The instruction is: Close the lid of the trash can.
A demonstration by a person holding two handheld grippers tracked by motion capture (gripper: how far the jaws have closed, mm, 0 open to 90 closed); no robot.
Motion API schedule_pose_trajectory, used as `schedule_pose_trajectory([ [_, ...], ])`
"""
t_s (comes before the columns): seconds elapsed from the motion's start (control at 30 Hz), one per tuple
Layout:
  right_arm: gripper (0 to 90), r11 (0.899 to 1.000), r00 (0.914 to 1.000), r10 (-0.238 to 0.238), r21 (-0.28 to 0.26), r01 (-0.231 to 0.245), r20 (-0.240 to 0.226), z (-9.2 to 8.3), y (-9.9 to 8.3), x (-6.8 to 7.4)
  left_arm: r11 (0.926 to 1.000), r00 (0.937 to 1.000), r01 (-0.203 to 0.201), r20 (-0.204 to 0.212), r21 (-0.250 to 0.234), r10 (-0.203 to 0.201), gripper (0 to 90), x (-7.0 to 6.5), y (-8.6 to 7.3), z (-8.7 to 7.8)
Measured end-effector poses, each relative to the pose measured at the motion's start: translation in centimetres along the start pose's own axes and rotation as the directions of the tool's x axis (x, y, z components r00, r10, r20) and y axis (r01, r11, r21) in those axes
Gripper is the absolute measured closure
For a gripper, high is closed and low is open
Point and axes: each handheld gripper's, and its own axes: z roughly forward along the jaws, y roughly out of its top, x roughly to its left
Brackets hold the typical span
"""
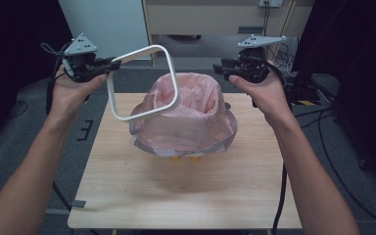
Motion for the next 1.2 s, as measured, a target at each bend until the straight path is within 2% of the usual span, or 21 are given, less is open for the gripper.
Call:
schedule_pose_trajectory([
  [0.03, 61.8, 1.0, 1.0, -0.007, 0.0, 0.007, 0.006, 0.0, 0.2, 0.0, 0.9998, 0.9998, -0.015, 0.016, 0.01, 0.014, 80.5, -0.4, 0.8, 1.0],
  [0.2, 64.1, 1.0, 0.9998, -0.01, -0.019, 0.011, 0.017, -0.1, 1.0, 0.1, 0.9987, 0.9981, -0.039, 0.048, 0.031, 0.038, 80.5, -1.2, 2.1, 3.0],
  [0.53, 65.7, 0.998, 0.9997, -0.023, -0.053, 0.023, 0.008, 0.1, 2.6, 0.1, 0.9978, 0.9955, -0.046, 0.085, 0.048, 0.042, 80.6, -1.7, 3.0, 5.1],
  [0.73, 61.1, 0.997, 0.999, -0.031, -0.077, 0.029, -0.032, 1.8, 3.7, 0.5, 0.9942, 0.9917, -0.07, 0.113, 0.081, 0.061, 80.5, -2.2, 4.3, 6.3],
  [0.87, 59.3, 0.996, 0.9984, -0.039, -0.077, 0.036, -0.041, 2.8, 4.1, 0.9, 0.9927, 0.9895, -0.077, 0.129, 0.093, 0.065, 80.5, -2.6, 5.0, 7.1],
  [1.0, 60.1, 0.997, 0.9982, -0.055, -0.057, 0.053, -0.024, 3.7, 4.1, 1.0, 0.9926, 0.988, -0.073, 0.143, 0.096, 0.059, 80.3, -2.9, 5.2, 7.5],
  [1.03, 61.5, 0.997, 0.9981, -0.062, -0.039, 0.061, -0.01, 4.4, 4.0, 1.1, 0.9923, 0.9863, -0.076, 0.153, 0.099, 0.06, 80.2, -3.1, 5.3, 7.7],
  [1.2, 69.0, 0.995, 0.9944, -0.098, 0.0, 0.098, 0.04, 5.3, 3.6, 1.5, 0.9927, 0.9858, -0.068, 0.16, 0.099, 0.051, 80.1, -3.3, 5.4, 8.0],
])
